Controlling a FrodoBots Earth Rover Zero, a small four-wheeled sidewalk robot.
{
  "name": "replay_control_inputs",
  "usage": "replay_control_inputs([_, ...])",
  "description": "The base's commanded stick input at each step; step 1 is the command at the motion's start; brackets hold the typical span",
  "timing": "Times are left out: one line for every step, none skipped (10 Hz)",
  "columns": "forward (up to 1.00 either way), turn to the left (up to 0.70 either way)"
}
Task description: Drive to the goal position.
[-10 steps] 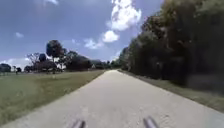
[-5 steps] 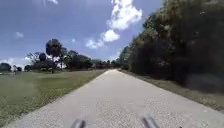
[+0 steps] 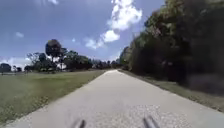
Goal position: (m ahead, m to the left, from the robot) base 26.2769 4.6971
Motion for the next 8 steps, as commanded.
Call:
replay_control_inputs([0.50, 0.00])
replay_control_inputs([0.50, 0.00])
replay_control_inputs([0.50, 0.00])
replay_control_inputs([0.50, 0.00])
replay_control_inputs([0.50, 0.00])
replay_control_inputs([0.50, 0.00])
replay_control_inputs([0.50, 0.00])
replay_control_inputs([0.50, 0.00])
